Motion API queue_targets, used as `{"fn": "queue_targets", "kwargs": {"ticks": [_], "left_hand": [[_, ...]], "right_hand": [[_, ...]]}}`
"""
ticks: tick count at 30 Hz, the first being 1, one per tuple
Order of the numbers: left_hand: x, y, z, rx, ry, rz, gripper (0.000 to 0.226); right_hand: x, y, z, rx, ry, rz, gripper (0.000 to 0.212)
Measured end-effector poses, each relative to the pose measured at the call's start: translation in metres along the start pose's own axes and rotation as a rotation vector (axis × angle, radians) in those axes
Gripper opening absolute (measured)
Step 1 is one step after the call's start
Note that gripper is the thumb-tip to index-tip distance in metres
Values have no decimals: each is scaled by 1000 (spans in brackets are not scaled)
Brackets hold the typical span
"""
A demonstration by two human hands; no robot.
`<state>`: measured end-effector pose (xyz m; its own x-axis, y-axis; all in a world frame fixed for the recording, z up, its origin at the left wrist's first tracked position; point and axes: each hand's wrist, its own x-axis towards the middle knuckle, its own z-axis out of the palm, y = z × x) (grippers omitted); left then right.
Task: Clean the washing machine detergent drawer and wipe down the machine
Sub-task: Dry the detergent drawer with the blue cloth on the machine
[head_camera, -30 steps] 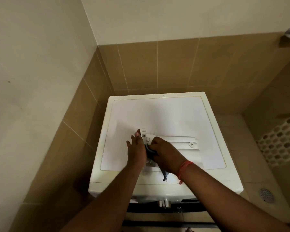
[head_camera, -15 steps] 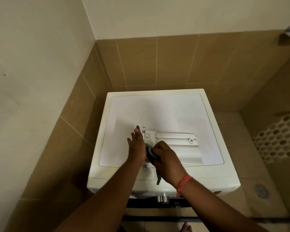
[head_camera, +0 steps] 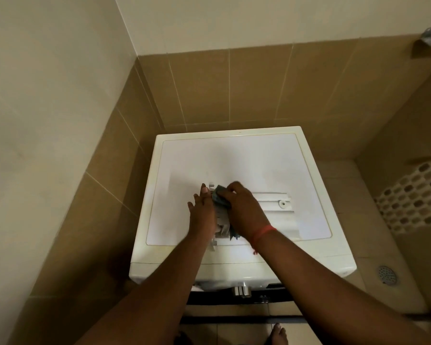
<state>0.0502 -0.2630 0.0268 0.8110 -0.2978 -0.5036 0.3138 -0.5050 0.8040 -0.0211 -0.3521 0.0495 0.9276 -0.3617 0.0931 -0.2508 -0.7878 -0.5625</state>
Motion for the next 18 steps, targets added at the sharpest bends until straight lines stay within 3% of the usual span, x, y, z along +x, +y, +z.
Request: {"fn": "queue_targets", "kwargs": {"ticks": [7,13,18], "left_hand": [[-1,1,1,-7,-1,8,67],[0,0,0,9,7,-8,68],[-2,0,-2,39,12,35,65]], "right_hand": [[-70,4,-10,67,-100,-104,58],[-73,0,1,-22,96,-118,33],[-72,7,23,-118,96,-172,43]]}}
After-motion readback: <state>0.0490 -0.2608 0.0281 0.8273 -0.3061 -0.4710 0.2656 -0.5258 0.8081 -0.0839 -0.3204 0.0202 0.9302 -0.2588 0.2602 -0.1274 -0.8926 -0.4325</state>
